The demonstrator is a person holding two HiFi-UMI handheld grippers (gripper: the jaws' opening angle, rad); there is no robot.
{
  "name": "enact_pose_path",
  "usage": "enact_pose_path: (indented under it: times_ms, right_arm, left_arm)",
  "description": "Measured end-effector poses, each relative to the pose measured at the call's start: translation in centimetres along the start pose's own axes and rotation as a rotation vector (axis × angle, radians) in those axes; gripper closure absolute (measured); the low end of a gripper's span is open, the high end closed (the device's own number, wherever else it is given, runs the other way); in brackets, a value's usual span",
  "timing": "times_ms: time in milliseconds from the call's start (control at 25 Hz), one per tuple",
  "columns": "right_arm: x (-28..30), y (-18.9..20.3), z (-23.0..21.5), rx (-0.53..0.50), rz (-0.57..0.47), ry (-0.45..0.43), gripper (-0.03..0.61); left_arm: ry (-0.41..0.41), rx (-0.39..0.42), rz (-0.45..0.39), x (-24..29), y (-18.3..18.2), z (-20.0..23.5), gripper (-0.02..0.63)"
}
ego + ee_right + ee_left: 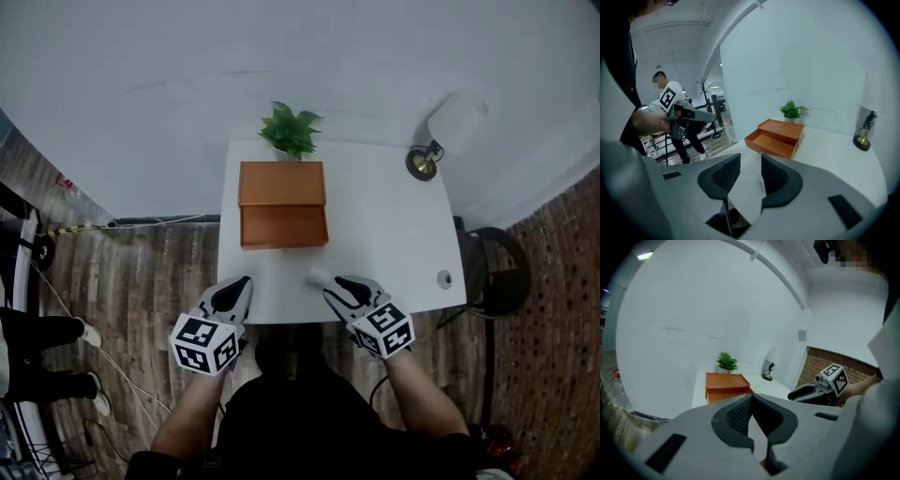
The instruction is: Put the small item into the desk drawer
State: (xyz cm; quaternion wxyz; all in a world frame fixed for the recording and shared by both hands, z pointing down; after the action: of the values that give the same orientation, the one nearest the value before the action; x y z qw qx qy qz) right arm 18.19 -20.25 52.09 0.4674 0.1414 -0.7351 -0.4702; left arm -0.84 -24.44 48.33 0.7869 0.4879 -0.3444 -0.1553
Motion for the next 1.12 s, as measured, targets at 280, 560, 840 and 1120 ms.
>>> enact_pose_path:
  times_ms: [280,560,840,1120]
  right_arm:
    - [3.4,3.1,-3.3,-0.020,0.100,-0.054,0.432]
    - [6.8,4.1,-4.3,-0.053,0.170,-0.107,0.414]
    - [9.9,5.5,-4.7,-0.123,0.250,-0.132,0.397]
    - [11.6,7.8,-4.9,-0.146,0.363,-0.121,0.382]
  left_arm:
    - [-0.035,-0.019,0.029,2.9,1.0,-0.1,0.611]
    - [-0.078,-0.068,0.058,3.9,2.5,1.4,0.611]
    - [-0.118,-0.108,0.070,4.2,3.9,3.4,0.611]
    - [-0.149,-0.146,0.075,3.2,5.4,5.3,0.611]
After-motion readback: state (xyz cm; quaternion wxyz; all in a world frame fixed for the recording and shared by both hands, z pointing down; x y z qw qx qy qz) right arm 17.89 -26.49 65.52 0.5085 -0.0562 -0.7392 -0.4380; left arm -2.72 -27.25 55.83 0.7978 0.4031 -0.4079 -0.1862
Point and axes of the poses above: the fingertips, and each gripper's own axes: x forward along the fingers, z to its left, y out of its underside, the point moved 3 cm from there along -x, backward along the fingers
